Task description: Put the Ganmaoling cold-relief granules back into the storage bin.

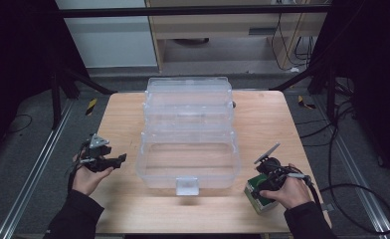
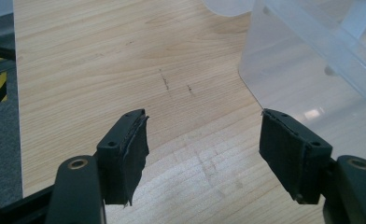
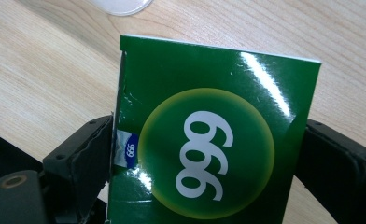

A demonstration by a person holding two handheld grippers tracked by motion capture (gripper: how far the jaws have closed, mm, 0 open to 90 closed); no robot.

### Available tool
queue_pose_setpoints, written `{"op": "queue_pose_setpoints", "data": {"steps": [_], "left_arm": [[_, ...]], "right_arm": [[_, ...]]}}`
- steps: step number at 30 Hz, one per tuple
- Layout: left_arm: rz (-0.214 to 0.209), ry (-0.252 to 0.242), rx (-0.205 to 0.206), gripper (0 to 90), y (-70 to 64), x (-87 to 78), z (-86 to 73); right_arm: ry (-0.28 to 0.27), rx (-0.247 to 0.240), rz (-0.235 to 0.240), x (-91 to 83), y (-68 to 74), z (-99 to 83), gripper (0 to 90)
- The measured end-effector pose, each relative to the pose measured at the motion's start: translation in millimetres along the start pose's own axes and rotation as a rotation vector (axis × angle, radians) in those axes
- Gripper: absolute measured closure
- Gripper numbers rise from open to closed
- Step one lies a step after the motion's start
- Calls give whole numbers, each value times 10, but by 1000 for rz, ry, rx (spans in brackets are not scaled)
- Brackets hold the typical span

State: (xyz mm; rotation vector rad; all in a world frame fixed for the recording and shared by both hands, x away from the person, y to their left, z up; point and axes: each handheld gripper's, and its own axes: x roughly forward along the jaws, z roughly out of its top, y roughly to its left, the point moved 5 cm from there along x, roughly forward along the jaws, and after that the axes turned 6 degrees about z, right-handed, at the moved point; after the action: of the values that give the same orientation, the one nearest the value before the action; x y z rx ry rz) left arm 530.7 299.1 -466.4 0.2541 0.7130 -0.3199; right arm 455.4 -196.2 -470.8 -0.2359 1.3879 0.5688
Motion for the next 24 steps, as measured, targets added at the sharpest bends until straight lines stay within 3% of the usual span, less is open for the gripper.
{"op": "queue_pose_setpoints", "data": {"steps": [16,24], "left_arm": [[-2,6,0,315,-8,16,-11],[-3,14,-1,314,-10,21,-18]], "right_arm": [[35,20,-12,-5,5,18,156],[28,1,-18,-24,-1,17,170]]}}
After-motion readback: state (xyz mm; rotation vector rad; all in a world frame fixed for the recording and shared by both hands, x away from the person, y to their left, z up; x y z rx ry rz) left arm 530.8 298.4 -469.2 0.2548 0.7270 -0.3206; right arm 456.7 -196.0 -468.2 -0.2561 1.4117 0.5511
